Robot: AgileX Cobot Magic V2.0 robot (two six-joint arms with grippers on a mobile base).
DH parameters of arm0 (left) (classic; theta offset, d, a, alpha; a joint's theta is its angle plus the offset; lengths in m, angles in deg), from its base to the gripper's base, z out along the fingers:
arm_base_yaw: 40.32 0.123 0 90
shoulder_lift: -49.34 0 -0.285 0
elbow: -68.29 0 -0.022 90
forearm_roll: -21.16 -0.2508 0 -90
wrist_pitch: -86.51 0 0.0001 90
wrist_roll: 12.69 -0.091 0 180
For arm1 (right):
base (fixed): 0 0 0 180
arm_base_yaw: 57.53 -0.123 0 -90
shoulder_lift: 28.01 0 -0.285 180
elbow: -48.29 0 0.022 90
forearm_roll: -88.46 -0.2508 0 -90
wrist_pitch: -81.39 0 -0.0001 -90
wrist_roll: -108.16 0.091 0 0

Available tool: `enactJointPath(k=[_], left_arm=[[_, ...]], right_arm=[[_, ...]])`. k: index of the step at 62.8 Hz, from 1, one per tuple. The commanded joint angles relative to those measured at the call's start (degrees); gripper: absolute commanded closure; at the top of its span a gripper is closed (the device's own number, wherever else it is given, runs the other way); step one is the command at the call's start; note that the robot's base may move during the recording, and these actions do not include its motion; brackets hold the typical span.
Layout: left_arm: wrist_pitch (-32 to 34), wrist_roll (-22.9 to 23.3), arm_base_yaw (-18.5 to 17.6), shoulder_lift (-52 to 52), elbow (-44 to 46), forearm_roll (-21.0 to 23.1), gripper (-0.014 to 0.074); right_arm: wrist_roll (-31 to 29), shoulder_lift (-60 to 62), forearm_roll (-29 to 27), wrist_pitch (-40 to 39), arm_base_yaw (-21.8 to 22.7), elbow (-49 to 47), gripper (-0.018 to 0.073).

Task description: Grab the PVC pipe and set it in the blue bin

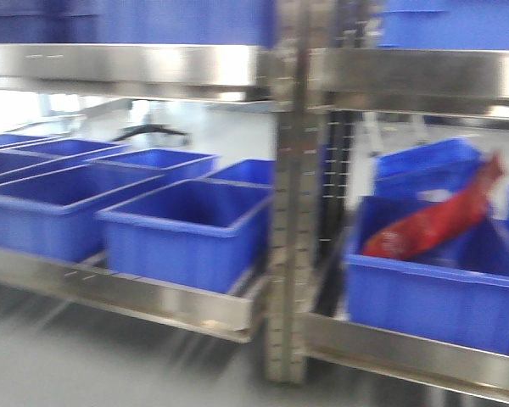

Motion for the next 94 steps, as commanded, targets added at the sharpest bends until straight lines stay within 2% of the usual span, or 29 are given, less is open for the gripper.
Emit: enactJointPath(k=[1,94], left_arm=[[1.63,-0.01,-0.32,0.24,0.22,0.12,0.0707],[1.63,-0.01,-0.32,0.24,0.22,0.12,0.0707]], right_arm=[[-0.12,0.30,0.67,-0.95,0.06,0.12,0.0724],[-0.12,0.30,0.67,-0.95,0.06,0.12,0.0724]])
